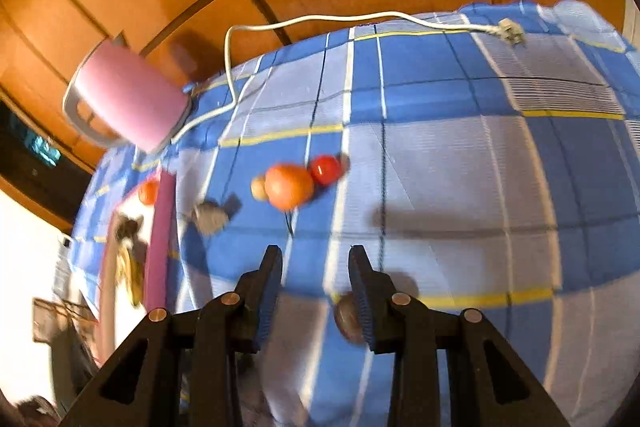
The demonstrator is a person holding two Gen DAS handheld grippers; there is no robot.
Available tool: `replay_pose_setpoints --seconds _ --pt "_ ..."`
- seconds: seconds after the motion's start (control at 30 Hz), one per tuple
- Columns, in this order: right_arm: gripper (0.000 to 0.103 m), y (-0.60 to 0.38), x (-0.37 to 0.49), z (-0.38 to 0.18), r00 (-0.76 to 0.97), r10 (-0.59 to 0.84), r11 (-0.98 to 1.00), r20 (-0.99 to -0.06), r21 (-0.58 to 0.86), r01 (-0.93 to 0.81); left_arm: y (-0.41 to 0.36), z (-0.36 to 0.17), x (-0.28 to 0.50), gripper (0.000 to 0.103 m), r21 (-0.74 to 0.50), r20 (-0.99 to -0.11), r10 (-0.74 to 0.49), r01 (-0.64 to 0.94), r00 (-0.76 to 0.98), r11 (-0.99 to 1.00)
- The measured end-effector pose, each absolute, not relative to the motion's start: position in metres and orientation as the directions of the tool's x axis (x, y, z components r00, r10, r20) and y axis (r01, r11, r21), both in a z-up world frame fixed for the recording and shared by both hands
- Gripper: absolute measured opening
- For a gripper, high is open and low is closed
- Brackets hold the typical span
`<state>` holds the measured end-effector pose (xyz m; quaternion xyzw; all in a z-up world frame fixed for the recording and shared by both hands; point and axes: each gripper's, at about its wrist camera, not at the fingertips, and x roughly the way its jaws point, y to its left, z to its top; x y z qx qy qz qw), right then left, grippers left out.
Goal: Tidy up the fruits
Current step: 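Lift the yellow fruit with the left tool while the right tool grasps the red cherry tomato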
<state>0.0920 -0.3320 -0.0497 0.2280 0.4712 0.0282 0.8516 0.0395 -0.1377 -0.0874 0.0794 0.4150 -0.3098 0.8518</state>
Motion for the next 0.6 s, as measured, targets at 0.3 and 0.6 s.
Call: replay_pose_setpoints --seconds 0.3,0.6 --pt "0.035 -0.352 0.154 -0.078 0.536 0.324 0.770 -0.780 0.546 0.329 -0.137 -0.087 0.039 0.027 -0.124 -0.754 -0.467 0.598 0.462 0.792" --pt "0.035 -0.342 0.182 -0.098 0.485 0.284 0.775 -0.827 0.496 0.392 -0.136 -0.086 0.041 0.027 -0.130 -0.754 -0.469 0.597 0.459 0.792"
